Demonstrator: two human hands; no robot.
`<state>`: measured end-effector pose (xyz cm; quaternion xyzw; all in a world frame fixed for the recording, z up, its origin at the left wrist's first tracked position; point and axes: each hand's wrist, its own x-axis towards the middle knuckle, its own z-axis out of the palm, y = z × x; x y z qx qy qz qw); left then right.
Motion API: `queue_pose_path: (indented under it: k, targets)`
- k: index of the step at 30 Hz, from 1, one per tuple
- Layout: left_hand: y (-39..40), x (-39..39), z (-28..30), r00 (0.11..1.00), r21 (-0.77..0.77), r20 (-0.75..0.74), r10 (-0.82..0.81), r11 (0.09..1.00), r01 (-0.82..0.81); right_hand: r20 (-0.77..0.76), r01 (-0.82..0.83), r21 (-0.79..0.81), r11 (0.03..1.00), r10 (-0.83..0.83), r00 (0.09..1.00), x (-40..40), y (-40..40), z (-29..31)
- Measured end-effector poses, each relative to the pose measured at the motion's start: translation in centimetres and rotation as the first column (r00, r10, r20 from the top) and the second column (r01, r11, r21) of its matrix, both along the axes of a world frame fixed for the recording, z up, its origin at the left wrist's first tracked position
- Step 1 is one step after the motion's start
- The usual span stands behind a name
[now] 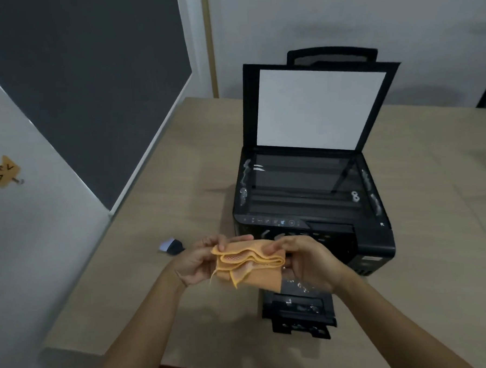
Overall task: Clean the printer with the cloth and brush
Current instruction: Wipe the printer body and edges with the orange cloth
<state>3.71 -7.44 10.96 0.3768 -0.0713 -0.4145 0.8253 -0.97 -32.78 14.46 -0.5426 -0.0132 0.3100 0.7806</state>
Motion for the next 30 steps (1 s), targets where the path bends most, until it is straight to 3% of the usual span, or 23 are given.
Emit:
queue_pose_path:
  k: [2,4,6,8,11,15,20,22,24,27,30]
  targets:
    - [-1.1,-0.2,0.9,0.998,-0.039,0.040,-0.049,0.998,0.051,0.102,0.093,-0.127,0.988,-0.080,0.992,0.1,-0.9,-0.1]
    - [-2.6,-0.4,1.8,0.998,0.081,0.060,-0.015,0.997,0.010,0.146,0.182,-0.193,0.964,-0.155,0.977,0.3,-1.5,0.1]
    - [-4.2,-0.6,2.2,0.993,0.281,0.111,0.032,0.958,-0.062,0.096,0.220,-0.179,0.959,-0.205,0.974,0.6,-2.0,0.1]
    - [-5.4,-0.5,1.9,0.980,0.385,0.180,0.088,0.910,-0.153,0.026,0.214,-0.129,0.968,-0.212,0.977,0.9,-2.1,0.1]
    - [-6.2,0.1,1.6,0.960,0.359,0.223,0.170,0.901,-0.243,-0.099,0.169,-0.025,0.985,-0.171,0.980,1.2,-1.6,0.2]
    - [-6.3,1.3,1.5,0.929,0.383,0.329,0.170,0.875,-0.296,-0.203,0.149,-0.088,0.985,-0.164,0.965,2.1,-0.8,-0.1]
    - [-5.0,3.8,0.3,0.816,0.475,0.455,0.357,0.678,-0.561,-0.018,0.299,-0.249,0.921,-0.313,0.950,5.5,-0.3,0.9]
    - [-4.1,4.8,-0.6,0.766,0.531,0.549,0.333,0.569,-0.628,0.086,0.392,-0.363,0.845,-0.389,0.917,7.7,-0.4,2.2]
    - [-3.1,5.8,-1.7,0.756,0.612,0.625,0.195,0.478,-0.630,0.275,0.492,-0.550,0.675,-0.410,0.870,10.8,-0.1,3.7]
    - [-2.8,6.6,-3.0,0.771,0.668,0.633,0.068,0.456,-0.589,0.631,0.650,-0.658,0.380,-0.195,0.751,15.9,0.8,5.2]
    - [-2.9,7.4,-3.9,0.789,0.684,0.614,0.026,0.481,-0.548,0.722,0.702,-0.691,0.170,0.136,0.678,21.0,2.6,4.4]
